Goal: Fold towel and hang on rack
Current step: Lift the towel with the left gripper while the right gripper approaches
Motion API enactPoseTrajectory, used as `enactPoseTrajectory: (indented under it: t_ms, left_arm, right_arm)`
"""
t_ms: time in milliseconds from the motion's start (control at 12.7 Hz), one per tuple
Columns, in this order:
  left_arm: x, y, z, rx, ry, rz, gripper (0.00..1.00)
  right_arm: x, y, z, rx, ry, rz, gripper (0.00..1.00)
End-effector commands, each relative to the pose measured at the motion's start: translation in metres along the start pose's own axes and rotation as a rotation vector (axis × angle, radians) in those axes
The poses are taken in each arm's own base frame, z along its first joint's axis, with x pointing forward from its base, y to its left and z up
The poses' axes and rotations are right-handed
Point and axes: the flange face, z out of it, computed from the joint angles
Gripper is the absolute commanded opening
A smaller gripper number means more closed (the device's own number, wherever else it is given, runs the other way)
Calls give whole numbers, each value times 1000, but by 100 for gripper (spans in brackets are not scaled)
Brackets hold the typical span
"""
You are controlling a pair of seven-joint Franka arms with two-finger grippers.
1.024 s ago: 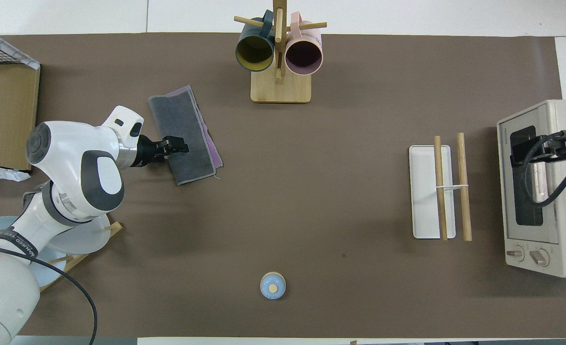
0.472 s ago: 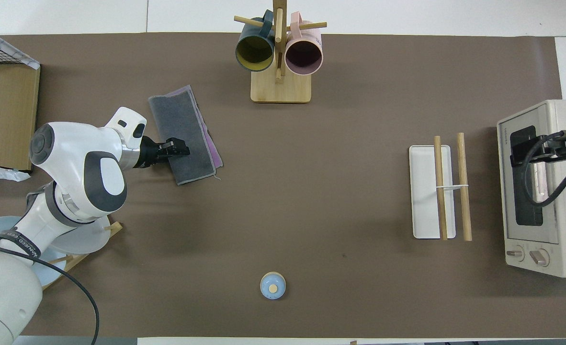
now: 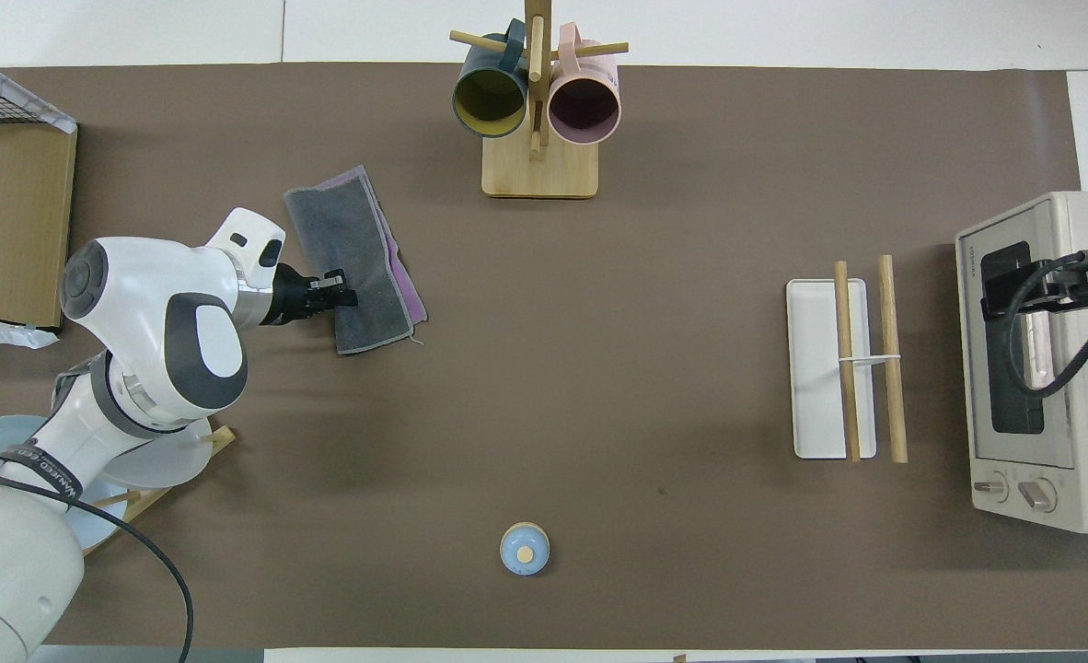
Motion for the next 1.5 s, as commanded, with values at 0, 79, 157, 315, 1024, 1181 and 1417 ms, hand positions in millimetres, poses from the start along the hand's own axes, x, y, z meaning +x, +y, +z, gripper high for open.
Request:
enactPoseTrajectory:
  t_ms: [0, 79, 157, 315, 1024, 1181, 1417]
  left_arm:
    - [-1, -6, 5, 1, -7, -44, 0]
    - [1, -2, 3, -3, -3, -61, 0]
    - [4, 2, -2, -10, -6, -92, 0]
    - [12, 17, -25, -29, -23, -205, 0]
    - [28, 84, -128, -25, -32, -697, 0]
    - [24, 98, -146, -35, -28, -829, 0]
    - [9, 127, -170, -72, -15, -1073, 0]
  right_arm:
    - [-4, 4, -3, -7, -5, -12, 100]
    - [-4, 4, -3, -7, -5, -12, 100]
    - [-4, 4, -3, -7, -4, -12, 100]
    - [-4, 9, -3, -6, 2, 2, 100]
    - [-13, -104, 20, 323, 24, 253, 100]
    - [-15, -145, 27, 416, 20, 378, 100]
    - [3, -186, 43, 643, -51, 647, 100]
